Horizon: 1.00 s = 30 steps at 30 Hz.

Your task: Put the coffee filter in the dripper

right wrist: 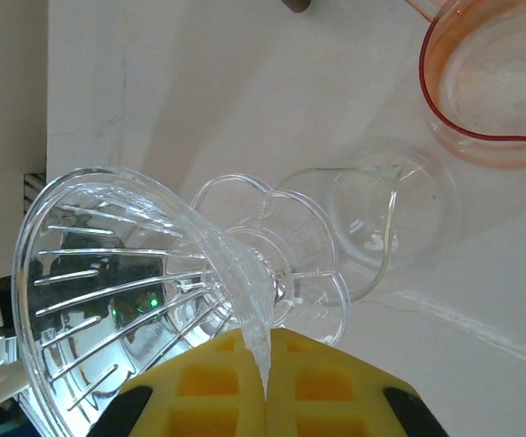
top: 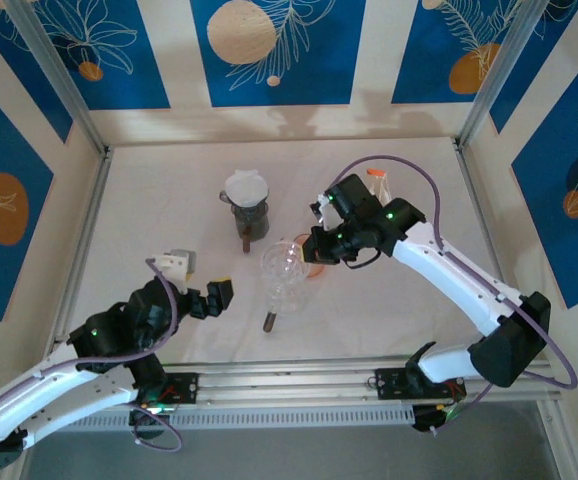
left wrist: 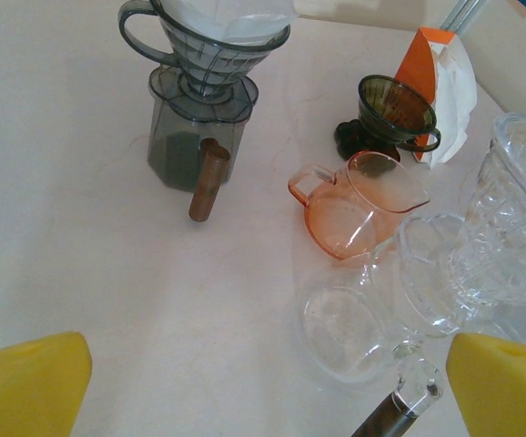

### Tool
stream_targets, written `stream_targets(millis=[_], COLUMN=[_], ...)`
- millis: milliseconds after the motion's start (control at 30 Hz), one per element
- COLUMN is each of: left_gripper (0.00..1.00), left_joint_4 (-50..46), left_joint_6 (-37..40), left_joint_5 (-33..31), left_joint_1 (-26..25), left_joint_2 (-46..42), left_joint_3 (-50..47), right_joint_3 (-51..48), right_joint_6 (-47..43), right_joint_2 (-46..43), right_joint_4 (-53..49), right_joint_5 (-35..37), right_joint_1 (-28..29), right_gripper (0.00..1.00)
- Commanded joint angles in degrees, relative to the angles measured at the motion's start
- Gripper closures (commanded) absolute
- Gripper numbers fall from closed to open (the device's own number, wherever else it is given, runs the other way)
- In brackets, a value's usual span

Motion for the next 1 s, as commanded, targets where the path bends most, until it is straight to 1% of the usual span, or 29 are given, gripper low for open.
stream_targets(millis=[0, 200, 700, 867, 933, 967], left_gripper=[0.0, 0.0, 0.0, 0.0, 0.0, 0.0], left_joint_4=[-0.6, -0.6, -0.8, -0.6, -0.5, -0.5], left_joint_6=[0.3, 0.4, 0.4, 0.3, 0.3, 0.3], left_joint_5=[-1.0, -1.5, -1.7, -1.7, -1.7, -1.7], left_joint_1=[-0.4, -0.4, -0.4, -0.4, -0.4, -0.4], left_joint_2=[-1.0, -1.3, -1.6, -1.5, -1.5, -1.5], left_joint_3=[-0.8, -0.9, -1.2, -1.2, -1.3, -1.4], right_joint_3=[-1.5, -2.2, -4.9, -5.1, -5.4, -5.6], right_joint_6=[-1.1, -2.5, -2.7, -2.3, -2.1, -1.9], right_joint_2=[0.4, 1.5, 1.7, 1.9, 1.7, 1.5], right_joint_4=[1.6, 2.2, 4.4, 4.4, 4.5, 4.5], right_joint_5=[0.9, 3.9, 4.7, 4.1, 4.3, 4.4], right_joint_1=[0.3, 0.7, 0.5, 0.6, 0.7, 0.6], right_gripper=[1.0, 1.0, 1.0, 0.9, 0.8, 0.73])
